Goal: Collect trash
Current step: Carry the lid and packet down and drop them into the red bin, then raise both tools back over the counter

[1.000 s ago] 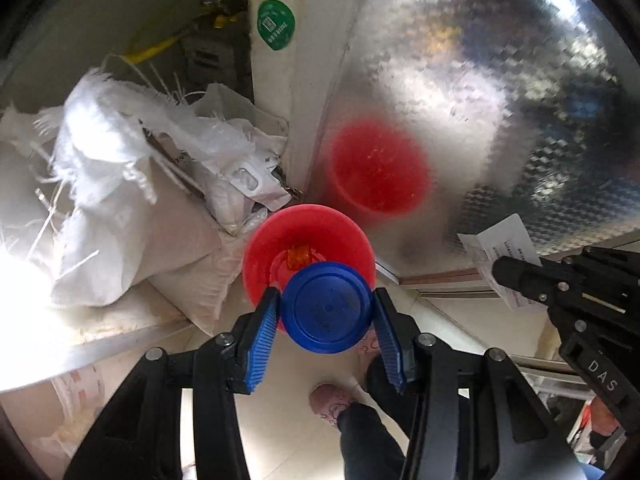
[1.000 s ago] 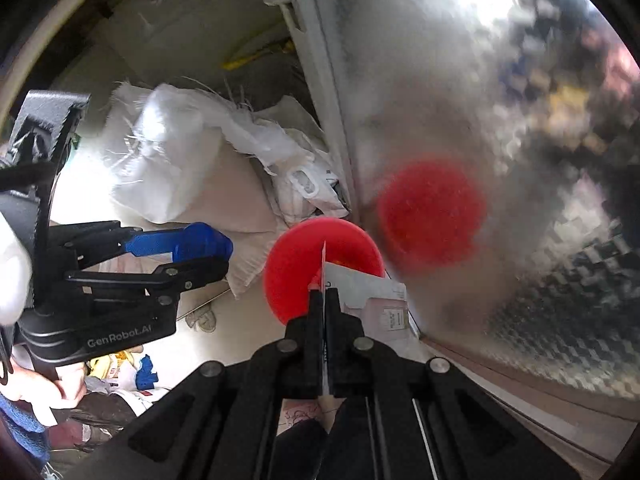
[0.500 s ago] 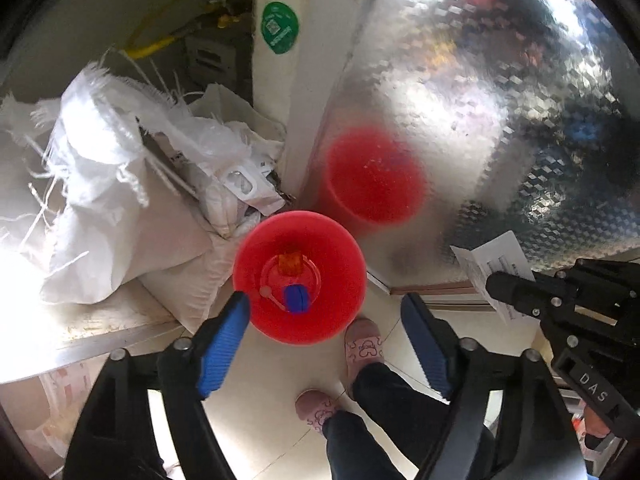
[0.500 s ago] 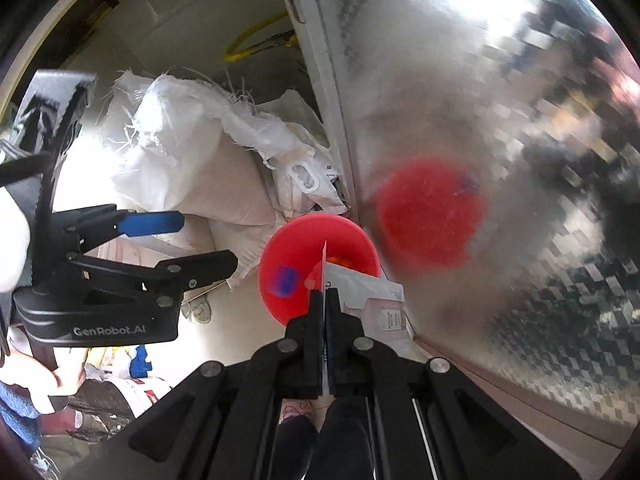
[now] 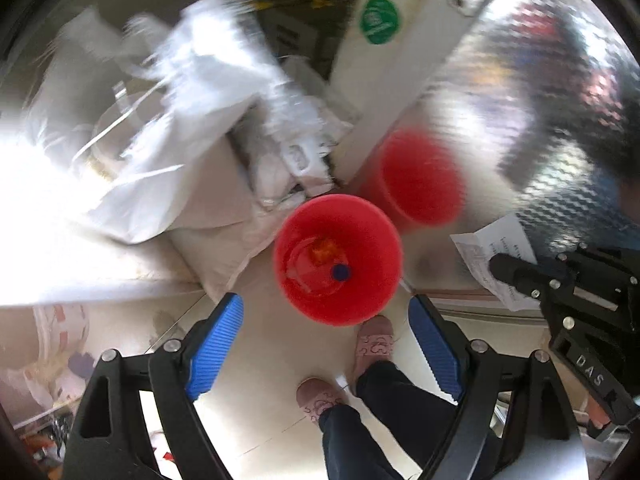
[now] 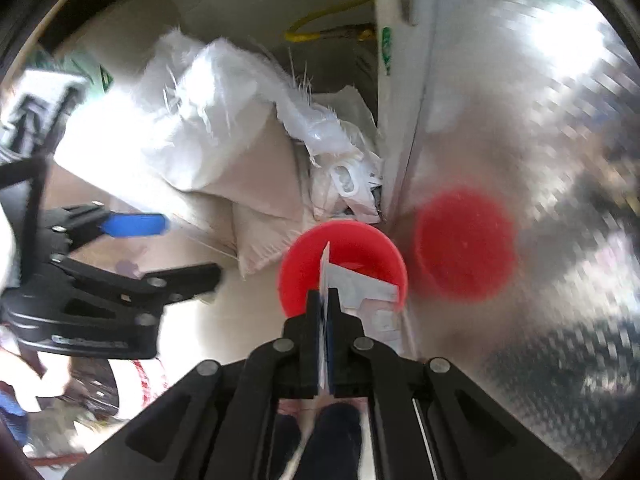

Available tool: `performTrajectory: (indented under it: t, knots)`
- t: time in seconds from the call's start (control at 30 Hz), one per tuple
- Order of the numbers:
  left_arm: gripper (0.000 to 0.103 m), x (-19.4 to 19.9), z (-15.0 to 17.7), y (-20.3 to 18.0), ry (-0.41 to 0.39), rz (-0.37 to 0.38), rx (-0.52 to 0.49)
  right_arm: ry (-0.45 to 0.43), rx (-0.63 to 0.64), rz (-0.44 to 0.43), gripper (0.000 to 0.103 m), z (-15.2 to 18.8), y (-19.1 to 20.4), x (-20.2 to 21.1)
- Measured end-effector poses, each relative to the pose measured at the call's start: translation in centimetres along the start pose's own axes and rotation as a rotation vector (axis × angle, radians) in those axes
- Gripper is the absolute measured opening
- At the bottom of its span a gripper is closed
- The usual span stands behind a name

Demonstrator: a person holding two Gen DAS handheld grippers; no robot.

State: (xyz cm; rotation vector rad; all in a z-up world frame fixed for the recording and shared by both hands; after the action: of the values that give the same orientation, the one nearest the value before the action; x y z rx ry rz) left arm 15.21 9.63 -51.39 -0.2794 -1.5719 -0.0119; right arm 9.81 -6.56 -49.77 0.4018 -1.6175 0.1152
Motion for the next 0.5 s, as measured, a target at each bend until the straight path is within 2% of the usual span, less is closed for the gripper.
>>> performTrajectory:
  t: [0.2,0.27,0.37,0.4,0.43,0.5]
  knots:
    - [0.084,-0.3,1.1,2.3,0.002,-0.008,0.062,0.024,0.064,-0.021,0.001,-0.7,1.5,-1.3]
    - [0.084,-0.4,1.4,2.8,0.001,-0.008,0.083,0.021,0.081,-0.009,0.005,-0.9,1.9,-1.5]
    - [0.084,-0.5,1.9,3.5,0.003,-0.009,0.116,0.021,0.109,0.015,0.03,-1.2,2.5,-1.8]
    - [0.084,-0.4,2.2,3.5,0.002,-0.002,0.124,0.023,0.119,0.022,0.044,-1.1,2.7,-1.8]
    - [0.084,-0.3,2.4,3.5,0.002,0.002,0.128,0.021,0.126,0.029,0.054,-1.2,2.8,-1.7]
    - [0.084,0.3,2.9,3.5,-0.008,-0.01,0.142,0.013,0.131,0.05,0.061,-1.2,3.0,-1.2]
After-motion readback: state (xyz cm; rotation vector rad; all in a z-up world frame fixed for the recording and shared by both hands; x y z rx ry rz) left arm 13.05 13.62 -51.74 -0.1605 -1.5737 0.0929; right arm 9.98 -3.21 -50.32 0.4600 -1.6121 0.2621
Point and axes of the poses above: each gripper's, at about its wrist camera, not at the fingertips, and x roughly against the way its jaws point, y to its left, z to its underside, the point moved 6 cm from there along -x, roughly the way its jaws point, and after that the axes turned 10 degrees about y, right-handed, at the moved point
